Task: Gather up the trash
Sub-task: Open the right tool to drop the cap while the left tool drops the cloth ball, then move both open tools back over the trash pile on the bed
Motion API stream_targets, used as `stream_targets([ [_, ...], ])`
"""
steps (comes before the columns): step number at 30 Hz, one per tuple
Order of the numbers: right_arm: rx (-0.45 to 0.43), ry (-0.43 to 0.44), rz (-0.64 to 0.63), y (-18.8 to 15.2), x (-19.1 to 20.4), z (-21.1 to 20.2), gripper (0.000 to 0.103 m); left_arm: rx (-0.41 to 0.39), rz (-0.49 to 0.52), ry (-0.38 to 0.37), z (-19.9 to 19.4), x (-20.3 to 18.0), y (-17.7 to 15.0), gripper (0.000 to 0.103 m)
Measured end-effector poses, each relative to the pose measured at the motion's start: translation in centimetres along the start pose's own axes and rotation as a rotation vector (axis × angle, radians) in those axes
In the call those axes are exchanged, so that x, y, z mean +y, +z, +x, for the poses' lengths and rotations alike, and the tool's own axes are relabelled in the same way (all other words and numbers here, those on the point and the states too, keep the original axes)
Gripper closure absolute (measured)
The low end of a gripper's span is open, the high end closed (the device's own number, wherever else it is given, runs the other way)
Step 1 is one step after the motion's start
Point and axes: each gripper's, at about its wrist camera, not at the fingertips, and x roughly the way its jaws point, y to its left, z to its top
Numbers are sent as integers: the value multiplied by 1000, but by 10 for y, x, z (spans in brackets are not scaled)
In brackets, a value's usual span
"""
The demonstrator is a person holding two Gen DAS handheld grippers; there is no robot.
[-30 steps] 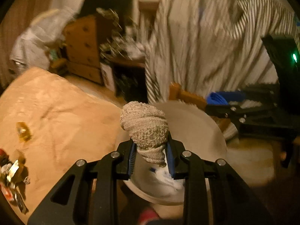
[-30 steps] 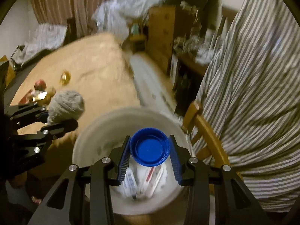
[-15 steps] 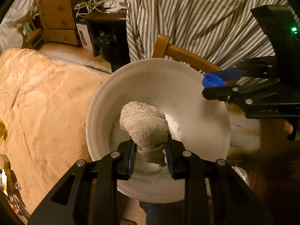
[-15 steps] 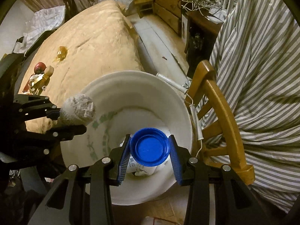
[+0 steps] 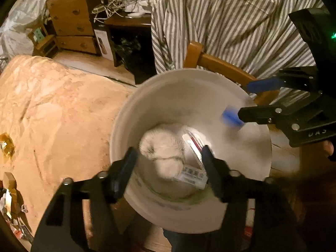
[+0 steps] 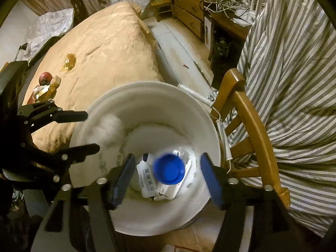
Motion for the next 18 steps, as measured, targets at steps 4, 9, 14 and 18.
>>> stream_targets([
  [4, -8, 6, 6, 1, -1, -1, 37, 0, -3, 9, 1, 3, 0, 39],
  [9, -8, 11, 3, 1, 1, -1, 37, -5, -9, 7, 1, 4, -1, 39],
  [14, -54, 30, 6, 0, 8, -10, 37, -26, -20, 4, -7, 10, -9, 39],
  [18, -204, -6, -46, -7, 36, -36, 30, -64, -57, 9, -20, 26, -23, 39],
])
